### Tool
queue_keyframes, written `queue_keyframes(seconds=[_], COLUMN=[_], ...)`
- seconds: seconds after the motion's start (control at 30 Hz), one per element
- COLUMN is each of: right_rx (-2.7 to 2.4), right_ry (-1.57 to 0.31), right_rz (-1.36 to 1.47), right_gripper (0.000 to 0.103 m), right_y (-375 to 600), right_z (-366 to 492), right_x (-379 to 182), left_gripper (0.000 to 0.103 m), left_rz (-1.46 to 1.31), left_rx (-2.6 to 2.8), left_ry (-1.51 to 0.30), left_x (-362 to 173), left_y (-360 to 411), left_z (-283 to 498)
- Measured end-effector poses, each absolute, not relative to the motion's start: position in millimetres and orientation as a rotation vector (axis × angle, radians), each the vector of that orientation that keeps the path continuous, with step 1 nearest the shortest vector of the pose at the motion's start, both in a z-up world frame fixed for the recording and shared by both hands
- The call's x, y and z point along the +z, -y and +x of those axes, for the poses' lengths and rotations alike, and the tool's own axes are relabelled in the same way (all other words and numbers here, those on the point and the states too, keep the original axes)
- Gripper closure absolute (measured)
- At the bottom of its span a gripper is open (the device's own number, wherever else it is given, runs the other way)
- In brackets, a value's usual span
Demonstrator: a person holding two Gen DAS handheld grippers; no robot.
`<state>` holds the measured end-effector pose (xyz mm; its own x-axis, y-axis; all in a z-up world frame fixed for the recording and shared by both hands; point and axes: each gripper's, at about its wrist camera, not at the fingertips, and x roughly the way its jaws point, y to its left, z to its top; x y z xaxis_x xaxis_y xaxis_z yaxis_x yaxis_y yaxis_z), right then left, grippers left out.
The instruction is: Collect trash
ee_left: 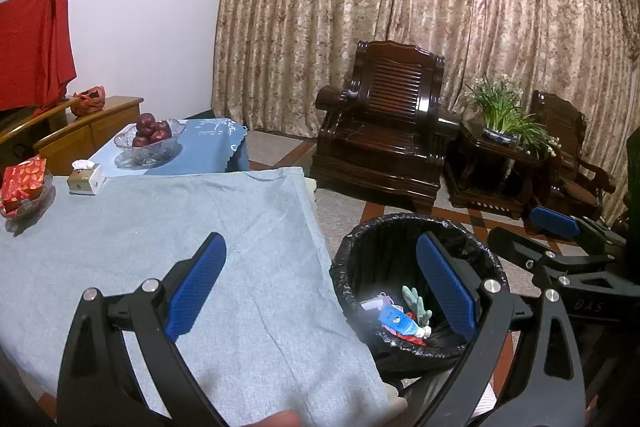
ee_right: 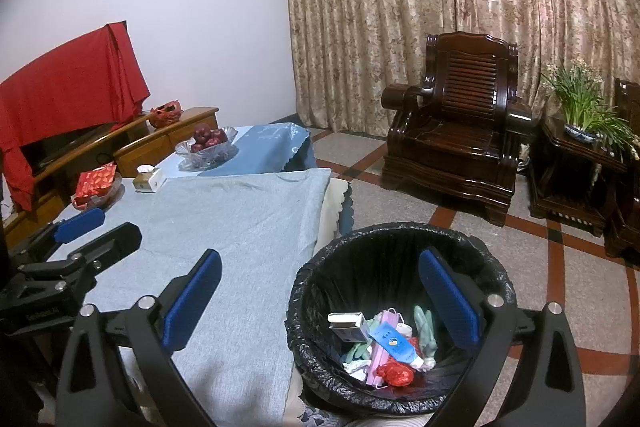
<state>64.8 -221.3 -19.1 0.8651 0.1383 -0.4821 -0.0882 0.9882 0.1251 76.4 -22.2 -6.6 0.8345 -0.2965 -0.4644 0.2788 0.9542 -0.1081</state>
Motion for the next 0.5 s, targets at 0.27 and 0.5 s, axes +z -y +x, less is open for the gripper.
queue_keyframes(seconds=[0.27, 0.5], right_rx=[0.120, 0.120], right_ry=[-0.514, -0.514], right_rz=[0.098, 0.098], right_gripper=[0.006, 0.006], right_y=[221.3, 221.1], right_z=[65.4, 65.4], right_x=[-20.1, -19.9], left_gripper=[0.009, 0.009], left_rz=[-0.037, -0.035], left_rx=[-0.304, -0.303], left_ry=[-0.497, -0.497], left_x=[-6.2, -5.8], left_y=[22.5, 21.7], left_z=[76.0, 76.3])
